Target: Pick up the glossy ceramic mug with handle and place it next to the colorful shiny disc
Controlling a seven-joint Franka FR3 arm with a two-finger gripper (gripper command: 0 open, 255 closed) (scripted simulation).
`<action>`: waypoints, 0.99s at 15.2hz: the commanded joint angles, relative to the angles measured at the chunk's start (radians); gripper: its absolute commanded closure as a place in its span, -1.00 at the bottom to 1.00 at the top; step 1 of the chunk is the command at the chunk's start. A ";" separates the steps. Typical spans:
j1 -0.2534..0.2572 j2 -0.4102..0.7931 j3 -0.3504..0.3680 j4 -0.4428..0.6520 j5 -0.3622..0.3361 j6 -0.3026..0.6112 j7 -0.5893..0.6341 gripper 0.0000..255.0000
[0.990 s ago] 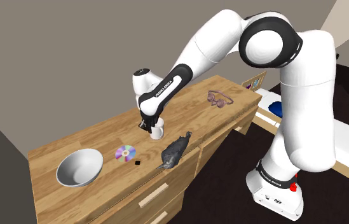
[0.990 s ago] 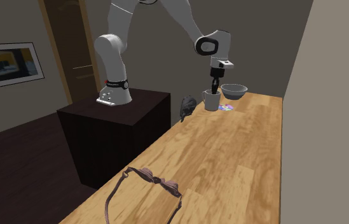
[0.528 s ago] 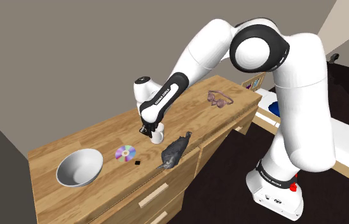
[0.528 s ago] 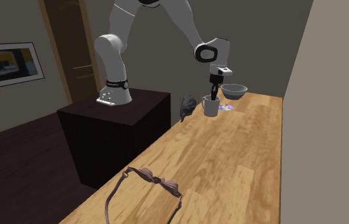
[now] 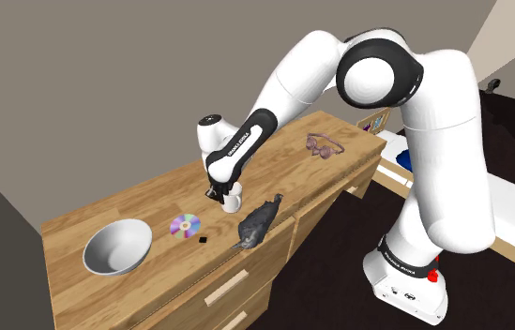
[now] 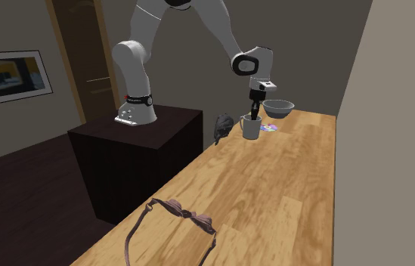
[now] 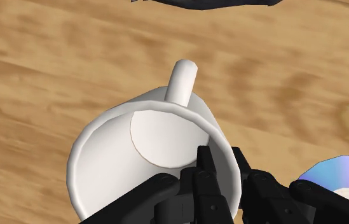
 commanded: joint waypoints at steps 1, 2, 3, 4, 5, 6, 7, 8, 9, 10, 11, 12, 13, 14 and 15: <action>0.000 0.000 0.000 0.000 0.000 0.000 0.000 -1.00; 0.000 0.000 0.000 0.000 0.000 0.000 0.000 -1.00; 0.000 0.000 0.000 0.000 0.000 0.000 0.000 -1.00; 0.000 0.000 0.000 0.000 0.000 0.000 0.000 -1.00; 0.000 0.000 0.000 0.000 0.000 0.000 0.000 -1.00; 0.000 0.000 0.000 0.000 0.000 0.000 0.000 -1.00; 0.001 -0.027 0.001 -0.002 0.001 -0.025 -0.001 -1.00; 0.001 -0.053 0.002 -0.002 0.002 -0.051 -0.001 -1.00; 0.002 -0.078 0.002 -0.001 0.003 -0.077 -0.002 -1.00; 0.002 -0.097 0.003 0.001 0.004 -0.098 -0.002 -1.00; 0.002 -0.097 0.003 0.001 0.004 -0.098 -0.002 -1.00; 0.002 -0.097 0.003 0.001 0.004 -0.098 -0.002 -1.00; 0.002 -0.097 0.003 0.001 0.004 -0.098 -0.002 -1.00; 0.002 -0.097 0.003 0.001 0.004 -0.098 -0.002 -1.00; 0.002 -0.097 0.003 0.001 0.004 -0.098 -0.002 -1.00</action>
